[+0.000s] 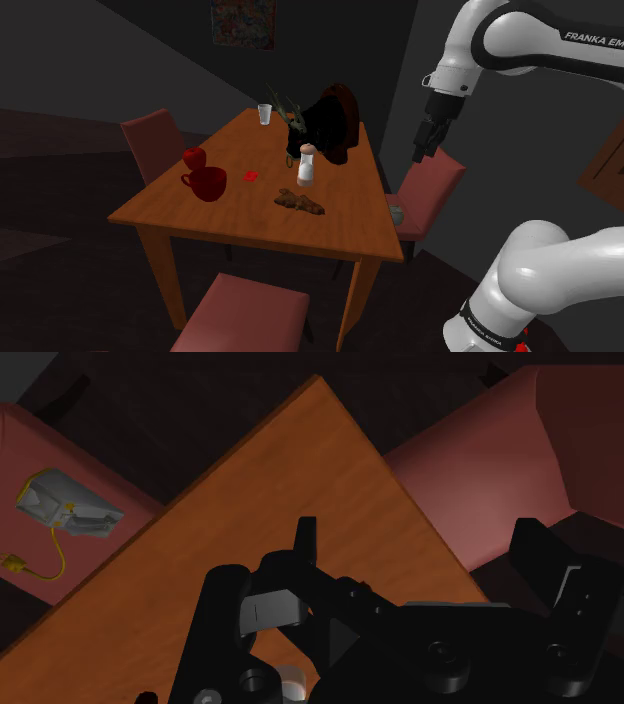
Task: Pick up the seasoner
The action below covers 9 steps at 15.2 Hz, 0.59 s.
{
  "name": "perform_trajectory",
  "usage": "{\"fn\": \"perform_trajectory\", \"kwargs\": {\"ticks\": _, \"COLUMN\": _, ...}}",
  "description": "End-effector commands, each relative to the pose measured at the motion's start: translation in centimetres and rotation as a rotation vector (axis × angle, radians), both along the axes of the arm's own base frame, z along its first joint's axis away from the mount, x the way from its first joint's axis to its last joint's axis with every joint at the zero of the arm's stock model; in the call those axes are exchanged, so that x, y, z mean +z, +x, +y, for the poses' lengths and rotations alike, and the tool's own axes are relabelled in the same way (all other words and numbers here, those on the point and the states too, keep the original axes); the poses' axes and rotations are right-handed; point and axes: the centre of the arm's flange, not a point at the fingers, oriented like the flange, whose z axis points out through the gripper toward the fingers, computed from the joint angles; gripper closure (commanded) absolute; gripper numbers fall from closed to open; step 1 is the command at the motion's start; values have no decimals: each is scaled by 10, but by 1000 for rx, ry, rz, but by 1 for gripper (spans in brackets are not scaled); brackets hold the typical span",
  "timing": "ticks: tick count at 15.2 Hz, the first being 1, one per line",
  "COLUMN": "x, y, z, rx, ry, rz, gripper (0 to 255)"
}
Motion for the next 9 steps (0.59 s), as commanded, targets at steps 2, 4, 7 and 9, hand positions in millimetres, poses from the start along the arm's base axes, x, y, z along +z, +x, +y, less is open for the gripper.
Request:
{"fn": "perform_trajectory", "kwargs": {"ticks": 2, "x": -9, "y": 10, "z": 1, "rx": 11, "ry": -4, "rz": -2, "gripper": 0}}
{"fn": "perform_trajectory", "kwargs": {"ticks": 4, "x": -26, "y": 29, "z": 4, "rx": 33, "ry": -12, "rz": -5, "gripper": 0}}
{"fn": "perform_trajectory", "kwargs": {"ticks": 7, "x": -52, "y": 59, "z": 10, "rx": 66, "ry": -25, "rz": -9, "gripper": 0}}
{"fn": "perform_trajectory", "kwargs": {"ticks": 9, "x": -69, "y": 78, "z": 13, "rx": 87, "ry": -33, "rz": -12, "gripper": 0}}
